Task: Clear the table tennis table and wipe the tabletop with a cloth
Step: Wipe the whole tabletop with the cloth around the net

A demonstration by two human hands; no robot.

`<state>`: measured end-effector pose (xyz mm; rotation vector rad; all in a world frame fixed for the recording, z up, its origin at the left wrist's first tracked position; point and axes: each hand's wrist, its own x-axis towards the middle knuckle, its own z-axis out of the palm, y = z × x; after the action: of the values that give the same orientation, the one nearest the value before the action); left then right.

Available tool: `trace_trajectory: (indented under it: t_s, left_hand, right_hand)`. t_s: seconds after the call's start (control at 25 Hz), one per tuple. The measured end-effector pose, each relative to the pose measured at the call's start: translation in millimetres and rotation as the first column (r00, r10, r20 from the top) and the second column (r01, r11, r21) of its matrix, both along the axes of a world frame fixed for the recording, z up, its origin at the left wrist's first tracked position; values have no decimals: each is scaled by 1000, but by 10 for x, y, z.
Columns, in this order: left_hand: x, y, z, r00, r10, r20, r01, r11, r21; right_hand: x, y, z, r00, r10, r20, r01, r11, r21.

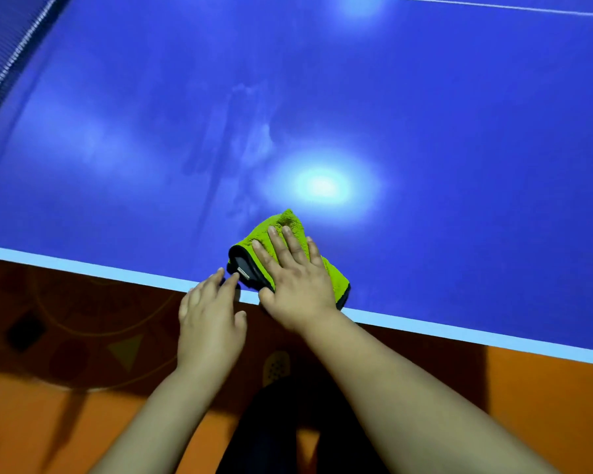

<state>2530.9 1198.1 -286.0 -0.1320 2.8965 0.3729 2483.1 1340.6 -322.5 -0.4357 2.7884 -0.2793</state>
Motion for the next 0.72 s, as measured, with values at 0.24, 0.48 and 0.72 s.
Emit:
trace_trajectory:
  t_s: [0.24, 0.48, 0.72]
  left_hand:
    - [114, 1181, 42, 992, -122, 3, 122, 992, 44]
    - [293, 2712, 9, 946, -324, -24, 324, 938, 121]
    - [537, 3648, -127, 868, -491, -78, 497, 858, 128]
  right_hand:
    - [255, 1507, 21, 975, -220, -9, 221, 974, 43]
    - [728, 3264, 14, 853, -516, -78, 522, 847, 104]
    - [1100, 4546, -20, 677, -726, -122, 735, 674, 69]
